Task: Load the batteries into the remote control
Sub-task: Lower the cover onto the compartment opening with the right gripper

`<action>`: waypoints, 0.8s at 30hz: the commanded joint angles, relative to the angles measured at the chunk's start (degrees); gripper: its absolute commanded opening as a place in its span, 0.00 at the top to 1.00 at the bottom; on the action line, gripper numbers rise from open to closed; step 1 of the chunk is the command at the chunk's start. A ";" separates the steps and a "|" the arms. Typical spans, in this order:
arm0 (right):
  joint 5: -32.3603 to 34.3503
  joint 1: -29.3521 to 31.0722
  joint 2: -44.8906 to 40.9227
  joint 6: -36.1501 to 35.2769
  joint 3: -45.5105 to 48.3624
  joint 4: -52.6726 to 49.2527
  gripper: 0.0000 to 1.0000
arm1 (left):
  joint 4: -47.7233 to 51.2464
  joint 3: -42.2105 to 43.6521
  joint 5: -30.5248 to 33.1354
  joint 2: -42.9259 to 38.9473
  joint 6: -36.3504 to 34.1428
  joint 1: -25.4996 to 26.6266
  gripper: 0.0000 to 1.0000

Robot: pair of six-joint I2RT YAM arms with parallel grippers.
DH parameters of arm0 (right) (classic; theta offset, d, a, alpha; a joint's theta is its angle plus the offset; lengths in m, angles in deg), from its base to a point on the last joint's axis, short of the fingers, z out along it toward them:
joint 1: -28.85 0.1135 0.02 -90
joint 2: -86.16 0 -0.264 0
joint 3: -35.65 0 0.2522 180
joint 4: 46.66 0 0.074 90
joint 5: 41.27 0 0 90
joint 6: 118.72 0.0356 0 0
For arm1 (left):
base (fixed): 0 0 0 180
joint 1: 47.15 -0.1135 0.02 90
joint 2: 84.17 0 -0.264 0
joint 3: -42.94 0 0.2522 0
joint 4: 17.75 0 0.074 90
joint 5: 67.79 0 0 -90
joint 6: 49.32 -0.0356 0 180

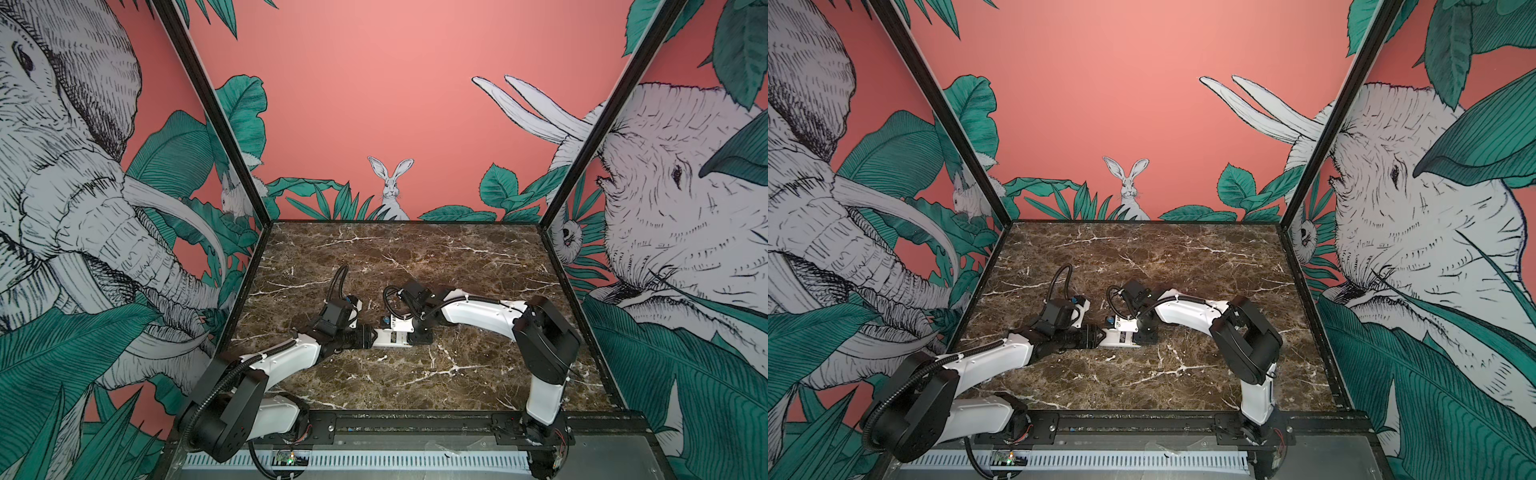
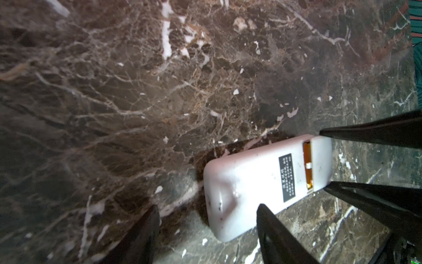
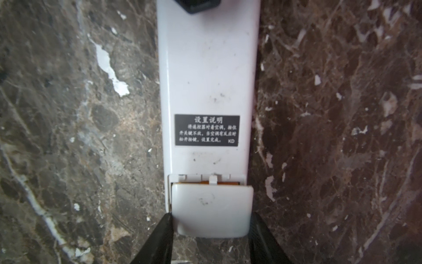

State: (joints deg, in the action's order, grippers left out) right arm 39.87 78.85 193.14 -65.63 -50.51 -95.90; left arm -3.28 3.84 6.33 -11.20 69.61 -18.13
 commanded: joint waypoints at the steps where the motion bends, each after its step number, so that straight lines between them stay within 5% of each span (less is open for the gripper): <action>1: -1.14 0.31 0.95 -1.04 -1.17 -1.96 0.54 | 2.15 1.88 -0.14 0.42 0.65 -0.45 0.31; 24: -0.85 0.96 1.83 -1.16 -2.14 -4.85 0.54 | 1.42 2.10 -0.37 1.38 0.78 -0.45 0.32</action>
State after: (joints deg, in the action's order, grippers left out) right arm 39.32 78.98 194.28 -65.65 -51.58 -98.35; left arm -3.56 3.88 6.13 -11.09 69.65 -18.33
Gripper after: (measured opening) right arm 0.461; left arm 0.685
